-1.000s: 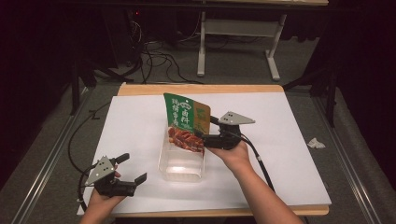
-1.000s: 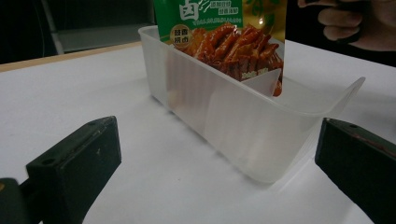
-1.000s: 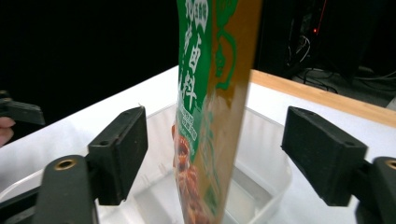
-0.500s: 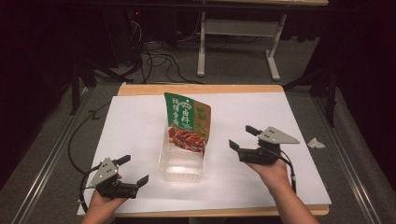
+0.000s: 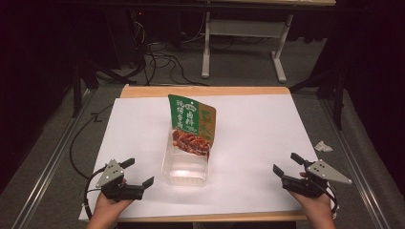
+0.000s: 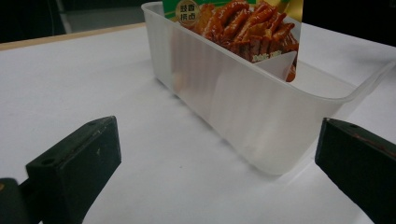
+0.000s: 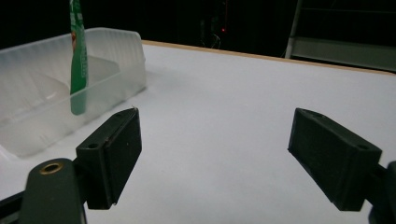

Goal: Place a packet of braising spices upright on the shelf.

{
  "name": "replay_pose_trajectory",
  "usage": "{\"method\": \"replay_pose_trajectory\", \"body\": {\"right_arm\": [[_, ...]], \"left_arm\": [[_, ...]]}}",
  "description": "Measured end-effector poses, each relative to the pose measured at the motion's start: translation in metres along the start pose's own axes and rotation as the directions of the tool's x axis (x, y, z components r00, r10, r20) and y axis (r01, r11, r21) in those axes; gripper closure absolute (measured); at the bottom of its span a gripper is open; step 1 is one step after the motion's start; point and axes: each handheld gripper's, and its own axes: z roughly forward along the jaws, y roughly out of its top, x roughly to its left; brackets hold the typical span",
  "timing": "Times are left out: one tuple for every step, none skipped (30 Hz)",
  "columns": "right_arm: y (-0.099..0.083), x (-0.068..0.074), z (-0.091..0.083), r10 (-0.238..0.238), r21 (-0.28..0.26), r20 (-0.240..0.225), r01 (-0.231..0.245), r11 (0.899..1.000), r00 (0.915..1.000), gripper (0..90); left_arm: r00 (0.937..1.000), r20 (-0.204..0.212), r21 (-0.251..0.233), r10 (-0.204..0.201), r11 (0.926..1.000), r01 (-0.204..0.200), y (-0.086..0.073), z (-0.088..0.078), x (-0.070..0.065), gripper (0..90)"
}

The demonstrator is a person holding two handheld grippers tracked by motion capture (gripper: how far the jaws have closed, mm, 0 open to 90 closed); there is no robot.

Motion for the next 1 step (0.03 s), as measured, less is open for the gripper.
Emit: {"method": "replay_pose_trajectory", "body": {"right_arm": [[0.0002, -0.0004, -0.0001, 0.006, -0.003, -0.001, -0.006, 1.000, 1.0000, 18.0]], "left_arm": [[1.0000, 0.002, 0.006, 0.007, 1.0000, -0.007, 0.0003, 0.0018, -0.0015, 0.9]]}}
